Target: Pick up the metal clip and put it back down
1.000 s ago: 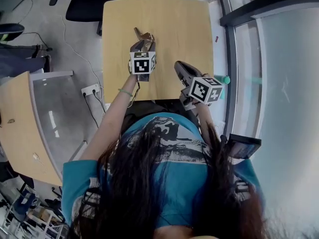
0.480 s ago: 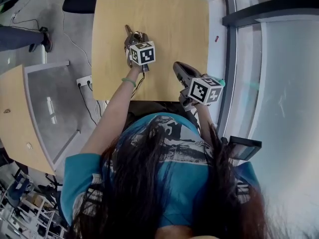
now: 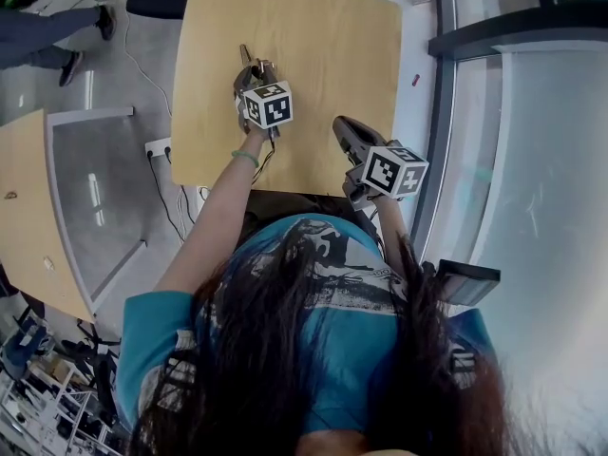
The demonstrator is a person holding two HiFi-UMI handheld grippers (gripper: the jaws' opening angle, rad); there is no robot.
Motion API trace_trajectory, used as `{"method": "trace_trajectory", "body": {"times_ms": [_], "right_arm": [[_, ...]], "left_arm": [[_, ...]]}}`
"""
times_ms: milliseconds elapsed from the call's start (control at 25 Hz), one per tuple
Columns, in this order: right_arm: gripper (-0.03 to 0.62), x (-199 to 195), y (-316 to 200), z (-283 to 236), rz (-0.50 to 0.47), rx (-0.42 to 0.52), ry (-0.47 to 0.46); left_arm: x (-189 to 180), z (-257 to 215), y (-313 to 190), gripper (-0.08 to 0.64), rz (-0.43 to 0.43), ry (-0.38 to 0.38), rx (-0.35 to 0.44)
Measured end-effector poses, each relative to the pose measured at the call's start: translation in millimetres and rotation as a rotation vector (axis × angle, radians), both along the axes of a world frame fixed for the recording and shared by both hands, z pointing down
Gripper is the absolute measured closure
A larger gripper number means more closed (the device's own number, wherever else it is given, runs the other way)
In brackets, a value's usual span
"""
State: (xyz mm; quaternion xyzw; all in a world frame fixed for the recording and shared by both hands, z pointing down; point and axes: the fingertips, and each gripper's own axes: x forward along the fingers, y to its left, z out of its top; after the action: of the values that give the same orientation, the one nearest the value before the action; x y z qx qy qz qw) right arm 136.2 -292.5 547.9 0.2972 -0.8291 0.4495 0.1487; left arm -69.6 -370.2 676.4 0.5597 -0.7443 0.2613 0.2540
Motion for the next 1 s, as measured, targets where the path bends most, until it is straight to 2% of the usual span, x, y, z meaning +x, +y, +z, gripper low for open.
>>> {"method": "trace_trajectory", "body": {"times_ms": [120, 280, 480, 600, 760, 1000], "right_arm": [[0.569, -3, 1, -1, -0.009, -0.004, -0.018], [0.569, -10, 4, -4, -0.029, -0.006, -0.045], [0.569, -17, 9, -7, -0.033, -0.003, -0.068], [0.569, -21, 13, -8, -0.028, 0.001, -0.074], [0.568, -28, 20, -13, -0.011, 0.012, -0.083], [0.569, -49, 38, -17, 0.002, 0.015, -0.093]], "left_arm": [[-5, -5, 5, 0.465, -0.004, 0.042, -0.009], [-9, -6, 18, 0.468, -0.026, 0.121, -0.025], [-9, -11, 31, 0.471, -0.039, 0.260, 0.000], [-6, -22, 37, 0.474, -0.005, 0.318, 0.023], [0, -53, 47, 0.474, 0.048, 0.432, 0.095], [-9, -113, 71, 0.472, 0.065, 0.634, 0.255]]}}
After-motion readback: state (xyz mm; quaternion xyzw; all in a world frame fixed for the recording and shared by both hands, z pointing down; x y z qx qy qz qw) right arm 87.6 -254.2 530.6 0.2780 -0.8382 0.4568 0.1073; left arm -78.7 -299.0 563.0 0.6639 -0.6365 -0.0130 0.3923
